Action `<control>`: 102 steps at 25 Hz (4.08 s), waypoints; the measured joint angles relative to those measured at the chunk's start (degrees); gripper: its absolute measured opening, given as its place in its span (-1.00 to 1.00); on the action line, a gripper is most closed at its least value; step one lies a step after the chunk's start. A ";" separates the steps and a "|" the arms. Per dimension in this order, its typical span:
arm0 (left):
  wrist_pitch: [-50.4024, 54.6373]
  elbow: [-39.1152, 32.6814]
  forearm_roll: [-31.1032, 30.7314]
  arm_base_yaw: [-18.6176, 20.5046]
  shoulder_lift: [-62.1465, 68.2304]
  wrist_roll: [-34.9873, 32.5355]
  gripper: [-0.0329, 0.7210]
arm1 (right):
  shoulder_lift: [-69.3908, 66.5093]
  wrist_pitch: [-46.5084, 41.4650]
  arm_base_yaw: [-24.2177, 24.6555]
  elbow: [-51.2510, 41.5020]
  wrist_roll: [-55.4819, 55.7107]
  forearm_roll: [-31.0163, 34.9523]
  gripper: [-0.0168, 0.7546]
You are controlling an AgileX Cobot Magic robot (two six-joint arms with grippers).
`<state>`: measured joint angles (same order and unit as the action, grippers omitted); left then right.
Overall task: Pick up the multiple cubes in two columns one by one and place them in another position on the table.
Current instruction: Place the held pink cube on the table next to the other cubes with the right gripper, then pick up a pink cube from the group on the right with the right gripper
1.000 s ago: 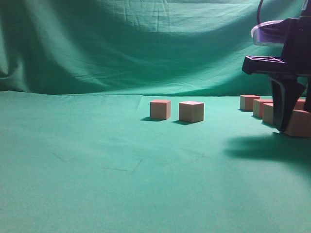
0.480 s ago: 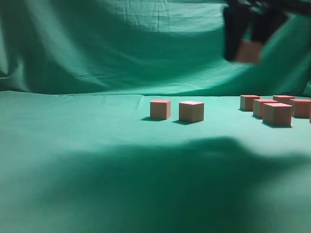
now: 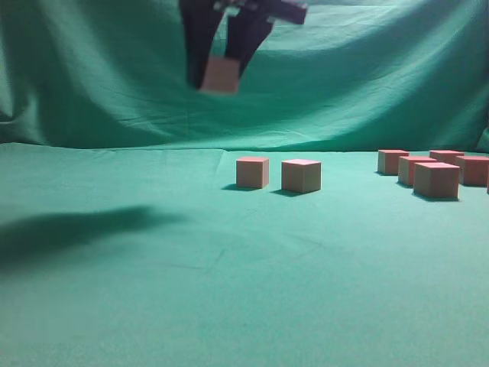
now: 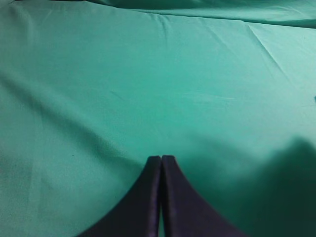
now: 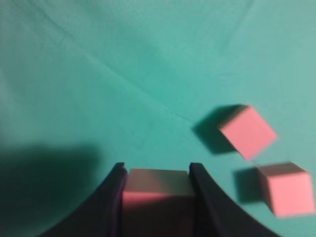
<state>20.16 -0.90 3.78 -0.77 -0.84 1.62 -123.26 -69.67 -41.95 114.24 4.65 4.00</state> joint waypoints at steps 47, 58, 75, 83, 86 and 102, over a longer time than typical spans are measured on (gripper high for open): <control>0.00 0.00 0.00 0.00 0.00 0.00 -0.91 | -15.91 4.74 -1.04 10.00 12.67 -9.38 -0.17; 0.00 0.00 0.00 0.00 0.00 0.00 -0.91 | -15.91 8.72 -1.04 10.00 10.65 -9.38 0.13; 0.00 0.00 0.00 0.00 0.00 0.00 -0.91 | -9.84 0.08 -0.77 25.57 7.43 -18.67 0.13; 0.00 0.00 0.00 0.00 0.00 0.00 -0.91 | 4.08 -2.66 3.95 24.15 6.59 -18.88 0.13; 0.00 0.00 0.00 0.00 0.00 0.00 -0.91 | 12.41 -2.74 5.81 20.86 5.93 -18.88 0.13; 0.00 0.00 0.00 0.00 0.00 0.00 -0.91 | 44.46 -1.65 28.96 -36.45 5.49 -10.60 0.13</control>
<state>20.16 -0.90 3.78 -0.77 -0.84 1.62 -78.80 -71.31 -12.99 77.78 10.14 -6.59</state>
